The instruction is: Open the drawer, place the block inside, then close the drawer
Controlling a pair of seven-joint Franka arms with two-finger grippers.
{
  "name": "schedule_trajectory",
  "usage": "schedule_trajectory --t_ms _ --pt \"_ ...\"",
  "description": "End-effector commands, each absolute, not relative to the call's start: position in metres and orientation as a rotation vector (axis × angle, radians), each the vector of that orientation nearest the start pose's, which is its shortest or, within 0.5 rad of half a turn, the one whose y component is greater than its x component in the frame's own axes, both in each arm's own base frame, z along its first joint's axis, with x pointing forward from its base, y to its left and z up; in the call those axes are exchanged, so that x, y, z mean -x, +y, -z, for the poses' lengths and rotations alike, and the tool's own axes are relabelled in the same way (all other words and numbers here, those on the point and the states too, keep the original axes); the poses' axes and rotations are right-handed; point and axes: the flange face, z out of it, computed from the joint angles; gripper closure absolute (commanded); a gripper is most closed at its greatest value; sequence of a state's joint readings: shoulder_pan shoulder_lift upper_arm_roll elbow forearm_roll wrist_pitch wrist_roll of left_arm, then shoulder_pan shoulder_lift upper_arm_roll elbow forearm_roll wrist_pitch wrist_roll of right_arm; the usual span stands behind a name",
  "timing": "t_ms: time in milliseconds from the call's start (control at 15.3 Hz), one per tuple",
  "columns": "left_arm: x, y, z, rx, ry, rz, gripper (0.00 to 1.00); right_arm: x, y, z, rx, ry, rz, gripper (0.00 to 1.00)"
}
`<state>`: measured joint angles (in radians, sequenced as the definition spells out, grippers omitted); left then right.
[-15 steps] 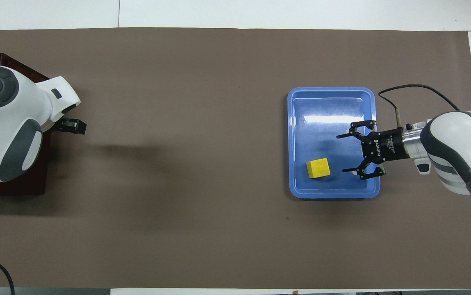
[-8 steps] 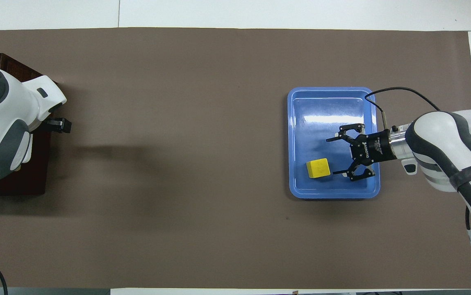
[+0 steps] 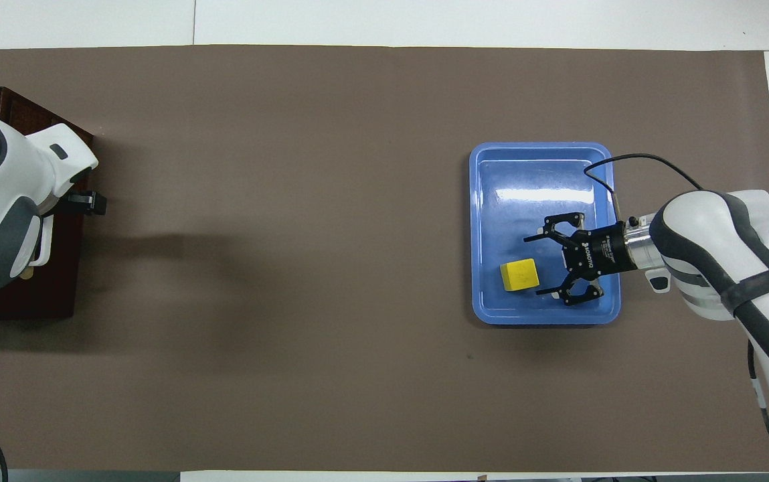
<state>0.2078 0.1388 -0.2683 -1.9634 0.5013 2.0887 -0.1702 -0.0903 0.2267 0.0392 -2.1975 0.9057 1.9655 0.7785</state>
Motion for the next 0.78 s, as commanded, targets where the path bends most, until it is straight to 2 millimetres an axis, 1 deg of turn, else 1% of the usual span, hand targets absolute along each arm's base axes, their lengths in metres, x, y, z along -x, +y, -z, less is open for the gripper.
schedule_trajectory --t_ms 0,196,392,457,523,719 --pt "-0.585 -0.013 -0.397 2.729 0.193 0.072 0.0 -0.507 0.024 -0.264 1.877 1.561 -0.846 0.0" --pt "-0.579 -0.017 -0.384 2.732 0.206 0.059 0.0 -0.504 0.024 -0.262 1.884 1.552 -0.845 0.0" --pt "-0.578 -0.03 -0.384 2.731 0.242 0.071 0.0 -0.504 0.023 -0.262 1.883 1.554 -0.842 0.0" --pt "-0.576 -0.037 -0.381 2.73 0.26 0.064 0.0 -0.505 0.023 -0.262 1.883 1.554 -0.841 0.0" --pt "-0.574 -0.05 -0.38 2.725 0.288 0.06 0.0 -0.505 0.023 -0.262 1.883 1.553 -0.841 0.0" --pt "-0.569 -0.081 -0.382 2.715 0.352 0.065 0.0 -0.505 0.023 -0.262 1.883 1.553 -0.841 0.12"
